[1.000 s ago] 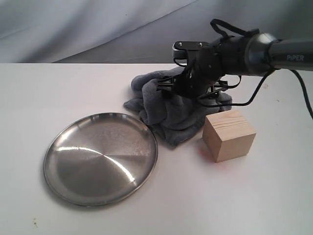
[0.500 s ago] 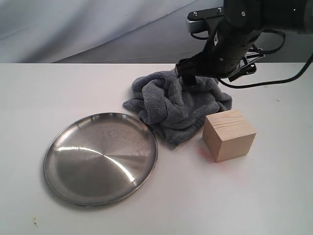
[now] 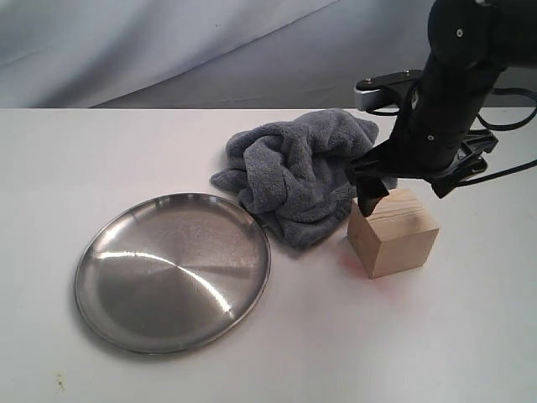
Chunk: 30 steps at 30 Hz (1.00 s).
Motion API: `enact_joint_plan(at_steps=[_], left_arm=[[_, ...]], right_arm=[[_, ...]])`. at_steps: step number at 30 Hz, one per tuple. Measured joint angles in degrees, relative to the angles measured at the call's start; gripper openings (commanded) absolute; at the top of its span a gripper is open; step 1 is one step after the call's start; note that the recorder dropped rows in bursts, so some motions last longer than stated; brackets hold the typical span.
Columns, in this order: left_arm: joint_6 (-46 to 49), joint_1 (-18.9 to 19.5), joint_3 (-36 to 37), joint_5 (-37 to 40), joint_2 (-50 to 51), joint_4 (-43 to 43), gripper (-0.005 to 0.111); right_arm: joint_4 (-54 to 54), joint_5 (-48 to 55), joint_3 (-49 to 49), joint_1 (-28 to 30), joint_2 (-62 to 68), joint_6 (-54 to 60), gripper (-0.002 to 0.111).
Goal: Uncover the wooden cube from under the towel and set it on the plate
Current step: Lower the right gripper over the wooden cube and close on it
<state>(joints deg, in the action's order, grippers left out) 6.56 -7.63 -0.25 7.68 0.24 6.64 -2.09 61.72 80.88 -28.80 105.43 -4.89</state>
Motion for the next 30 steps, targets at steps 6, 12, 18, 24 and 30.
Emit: enact_joint_plan(at_steps=[6,12,18,24,30], left_arm=[[0.0,0.0,0.0,0.0,0.0,0.0,0.0],[0.0,0.0,0.0,0.0,0.0,0.0,0.0],[0.0,0.0,0.0,0.0,0.0,0.0,0.0],[0.0,0.0,0.0,0.0,0.0,0.0,0.0],[0.0,0.0,0.0,0.0,0.0,0.0,0.0]], right_arm=[[2.09,-3.4,-0.47,0.81,0.0,1.32,0.091],[1.75,-5.15,-0.47,0.81,2.1,1.79,0.091],[1.29,-6.85,-0.47,0.81,3.16,1.79,0.091],[0.0,-7.65,-0.47,1.43,3.74,1.79,0.091],[0.97,-8.01,-0.47,3.47,4.5,1.79,0.091]])
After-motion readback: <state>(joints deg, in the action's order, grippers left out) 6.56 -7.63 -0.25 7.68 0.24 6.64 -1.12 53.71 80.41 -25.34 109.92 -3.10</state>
